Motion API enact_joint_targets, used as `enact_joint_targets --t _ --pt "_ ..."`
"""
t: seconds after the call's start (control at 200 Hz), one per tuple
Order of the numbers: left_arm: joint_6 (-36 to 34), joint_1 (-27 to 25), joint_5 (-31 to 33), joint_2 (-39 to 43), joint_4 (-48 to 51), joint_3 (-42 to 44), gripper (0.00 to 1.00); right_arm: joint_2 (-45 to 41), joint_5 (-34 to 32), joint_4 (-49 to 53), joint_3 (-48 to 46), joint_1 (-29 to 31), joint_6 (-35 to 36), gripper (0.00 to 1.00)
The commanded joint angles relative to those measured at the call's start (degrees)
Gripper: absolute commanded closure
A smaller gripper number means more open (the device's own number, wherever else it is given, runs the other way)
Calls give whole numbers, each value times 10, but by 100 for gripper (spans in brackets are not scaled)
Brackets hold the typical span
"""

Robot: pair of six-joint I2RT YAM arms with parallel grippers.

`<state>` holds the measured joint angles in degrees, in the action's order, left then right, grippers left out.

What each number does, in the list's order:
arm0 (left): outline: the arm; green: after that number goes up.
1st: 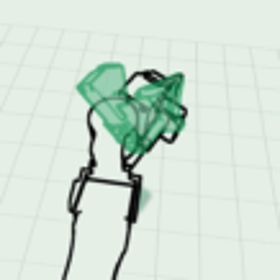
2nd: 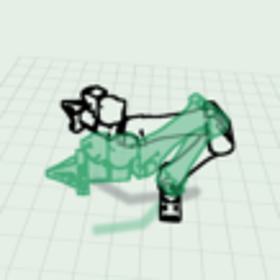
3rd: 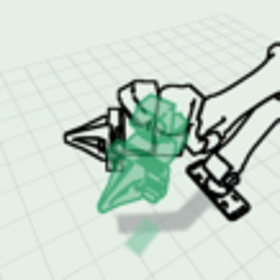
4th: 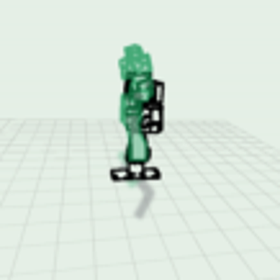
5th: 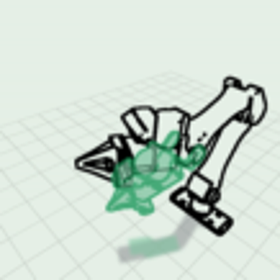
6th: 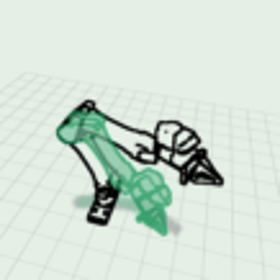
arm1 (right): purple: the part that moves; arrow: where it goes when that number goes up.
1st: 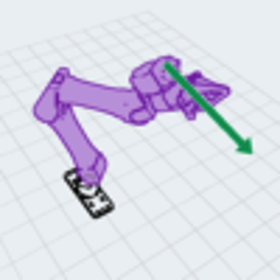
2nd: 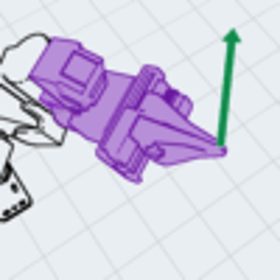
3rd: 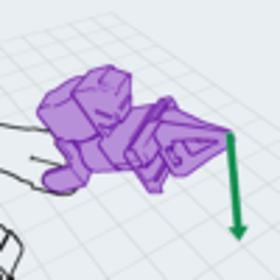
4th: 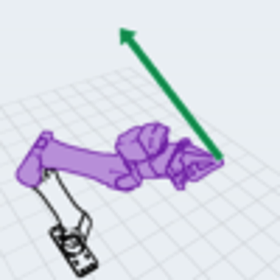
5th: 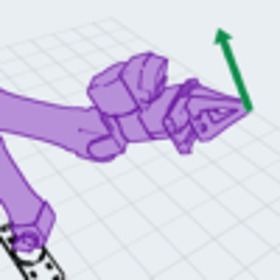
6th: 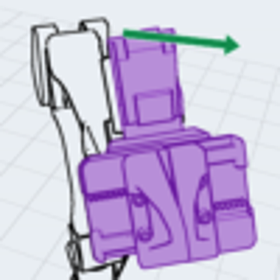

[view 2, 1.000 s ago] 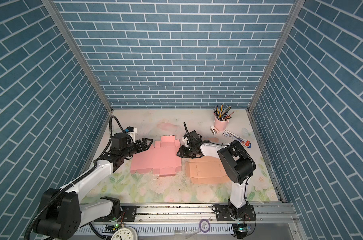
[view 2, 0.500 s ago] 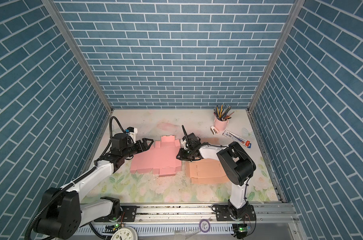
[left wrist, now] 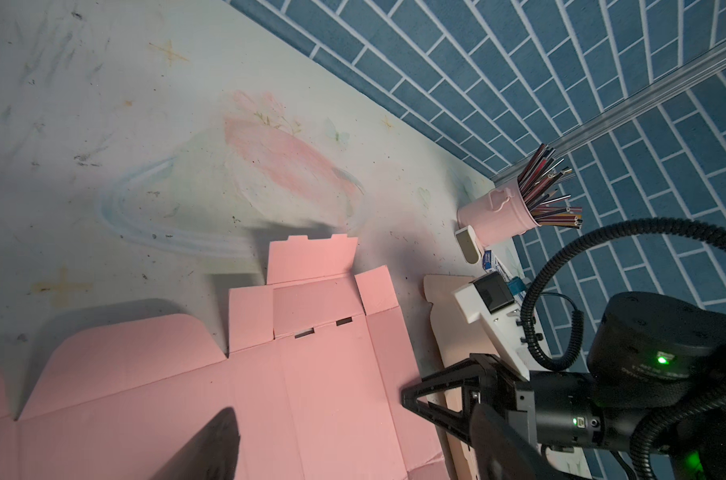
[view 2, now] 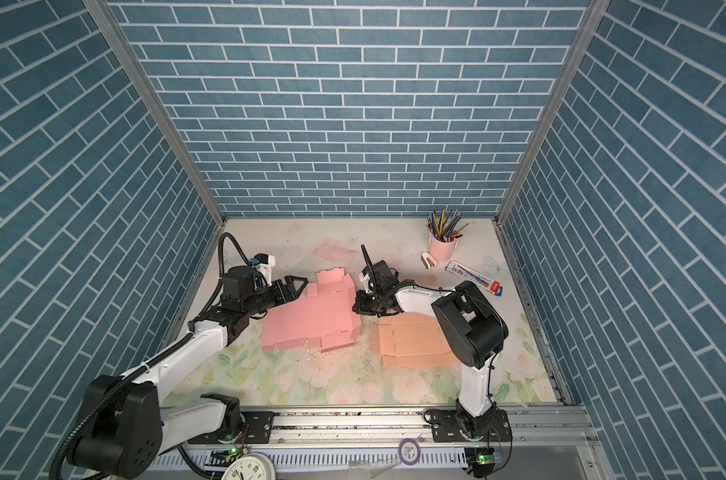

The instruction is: Fold the paper box

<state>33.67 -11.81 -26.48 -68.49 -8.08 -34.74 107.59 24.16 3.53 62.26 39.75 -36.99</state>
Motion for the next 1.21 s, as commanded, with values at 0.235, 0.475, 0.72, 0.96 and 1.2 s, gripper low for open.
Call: enact_joint_targets --t 0.235,0.475,0.72,0.96,1.2 --pt "2 -2 5 8 -9 9 12 28 -29 36 39 2 27 85" --pt "2 -2 5 9 -7 7 12 37 -25 29 44 2 28 89" --pt "-7 -1 11 11 9 -3 12 5 -17 36 47 2 57 99" --pt "-36 -1 8 -4 42 -42 43 -35 -70 146 83 15 125 100" --pt "-49 -4 4 -39 57 -81 81 -68 -106 213 96 38 162 100"
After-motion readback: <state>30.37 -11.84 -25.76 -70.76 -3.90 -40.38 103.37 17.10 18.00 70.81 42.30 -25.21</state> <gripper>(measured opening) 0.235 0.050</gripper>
